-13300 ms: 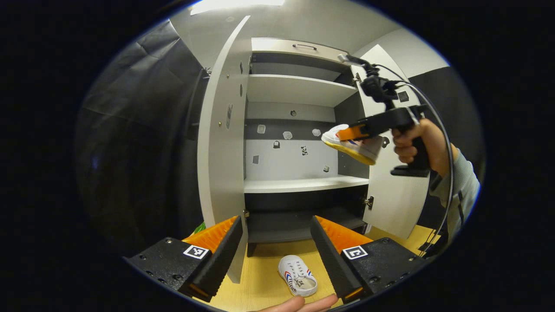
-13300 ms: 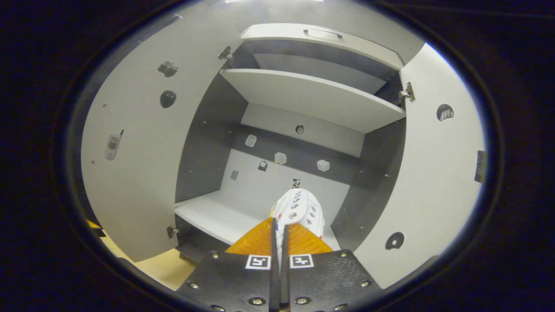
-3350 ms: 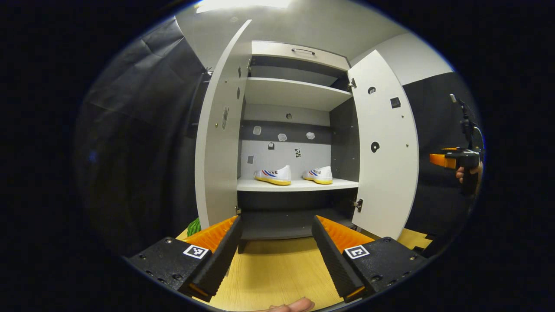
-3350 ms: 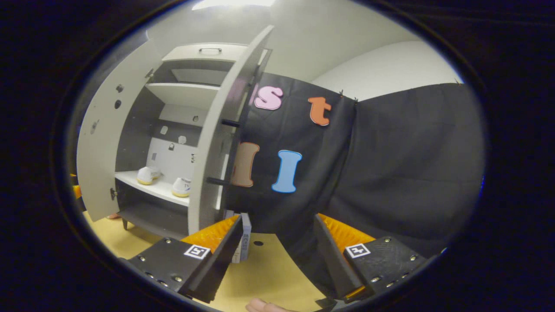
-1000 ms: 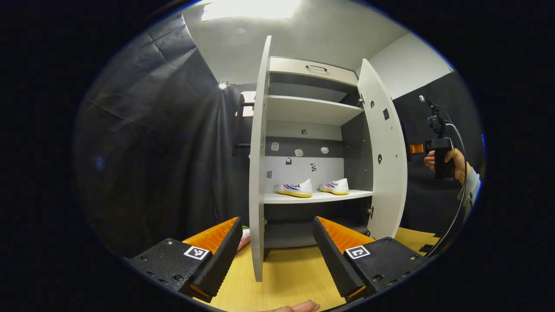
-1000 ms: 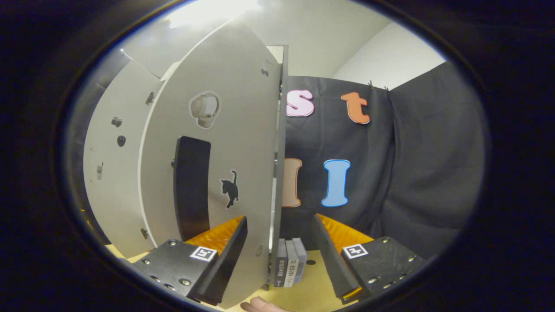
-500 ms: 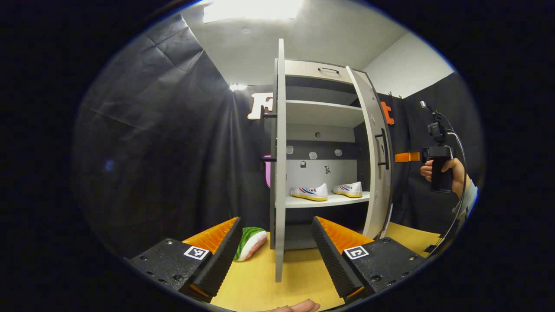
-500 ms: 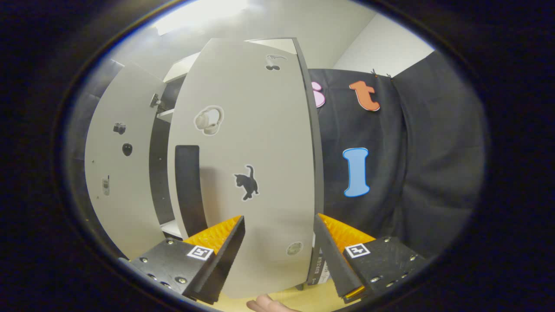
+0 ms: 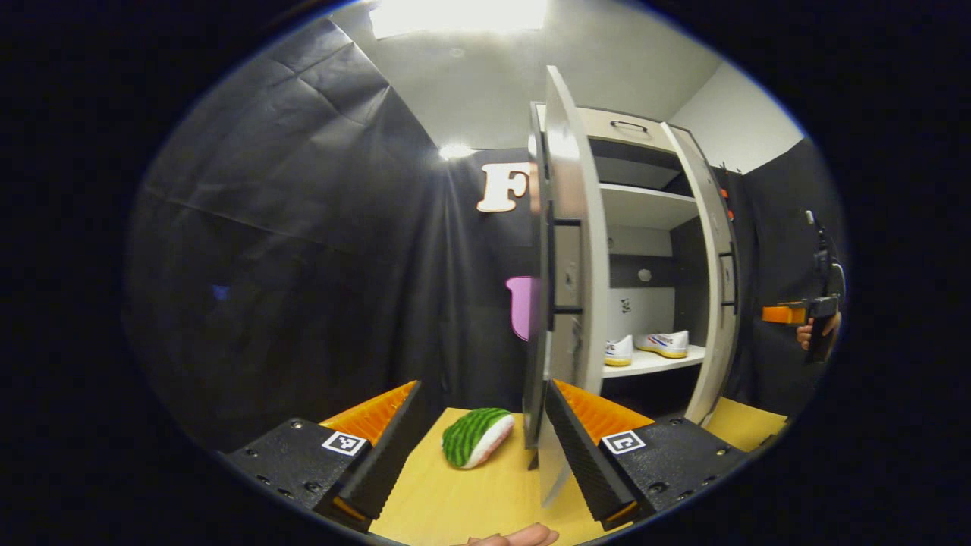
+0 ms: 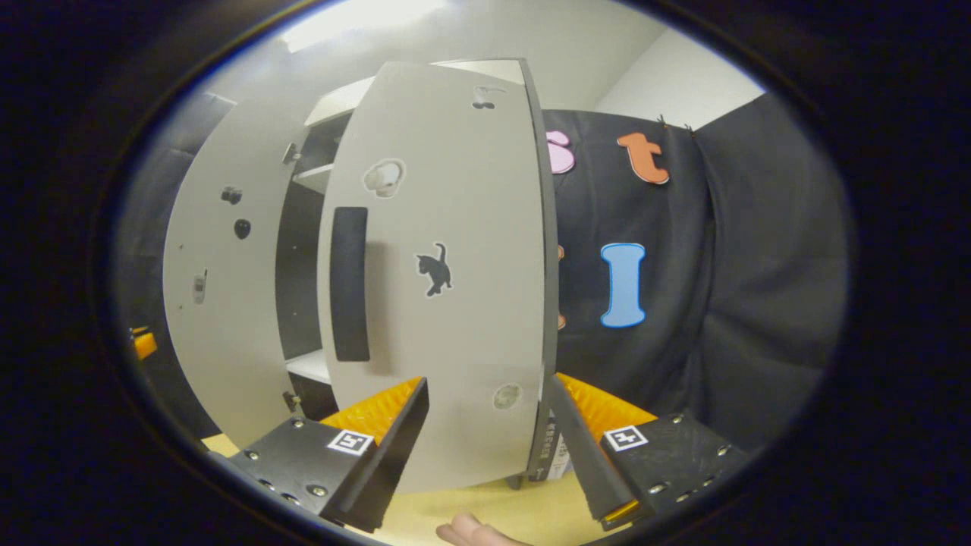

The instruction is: Grab one shoe with the right hand and put it into the shoe cabinet, grab the other shoe with the left hand and put it into the shoe cabinet; then close the right door with the right hand and the left door with the left hand.

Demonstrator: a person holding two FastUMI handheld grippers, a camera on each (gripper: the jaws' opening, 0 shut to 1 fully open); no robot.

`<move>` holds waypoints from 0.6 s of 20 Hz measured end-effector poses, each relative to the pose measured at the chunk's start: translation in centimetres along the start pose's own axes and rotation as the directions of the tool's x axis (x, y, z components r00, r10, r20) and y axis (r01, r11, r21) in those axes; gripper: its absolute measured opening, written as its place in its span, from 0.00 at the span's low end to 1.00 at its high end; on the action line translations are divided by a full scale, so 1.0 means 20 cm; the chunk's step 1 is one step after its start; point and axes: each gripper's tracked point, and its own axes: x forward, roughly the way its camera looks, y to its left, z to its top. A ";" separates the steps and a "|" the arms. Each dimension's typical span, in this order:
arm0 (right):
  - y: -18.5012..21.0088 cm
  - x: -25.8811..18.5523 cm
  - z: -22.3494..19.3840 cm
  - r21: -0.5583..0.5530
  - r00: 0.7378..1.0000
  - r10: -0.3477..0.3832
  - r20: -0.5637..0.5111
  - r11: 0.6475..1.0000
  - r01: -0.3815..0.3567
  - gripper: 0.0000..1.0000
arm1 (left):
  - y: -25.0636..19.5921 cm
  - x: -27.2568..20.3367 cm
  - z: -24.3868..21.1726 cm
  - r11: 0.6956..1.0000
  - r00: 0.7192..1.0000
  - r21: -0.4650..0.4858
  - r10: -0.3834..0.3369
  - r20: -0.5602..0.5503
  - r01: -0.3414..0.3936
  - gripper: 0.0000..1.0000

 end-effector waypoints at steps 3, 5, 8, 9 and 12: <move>0.08 -0.16 -0.03 0.007 1.000 0.018 0.012 1.000 -0.019 0.96 | 0.11 0.09 0.07 0.999 0.999 -0.005 0.036 0.005 -0.036 0.95; 0.18 -0.27 -0.07 -0.005 0.997 0.070 0.009 0.998 -0.070 0.97 | 0.17 0.15 0.12 0.999 0.999 -0.006 0.036 0.013 -0.036 0.95; 0.29 -0.44 -0.13 -0.023 0.995 0.101 0.013 0.995 -0.101 0.95 | 0.26 0.24 0.17 0.999 0.999 -0.032 0.038 -0.004 -0.038 0.94; 0.31 -0.50 -0.13 -0.036 0.994 0.105 0.027 0.994 -0.104 0.93 | 0.27 0.26 0.17 0.998 0.999 -0.049 0.028 -0.016 -0.028 0.94; 0.39 -0.66 -0.15 -0.033 0.992 0.108 0.058 0.994 -0.106 0.95 | 0.32 0.32 0.16 0.998 0.999 -0.051 0.028 -0.045 -0.030 0.94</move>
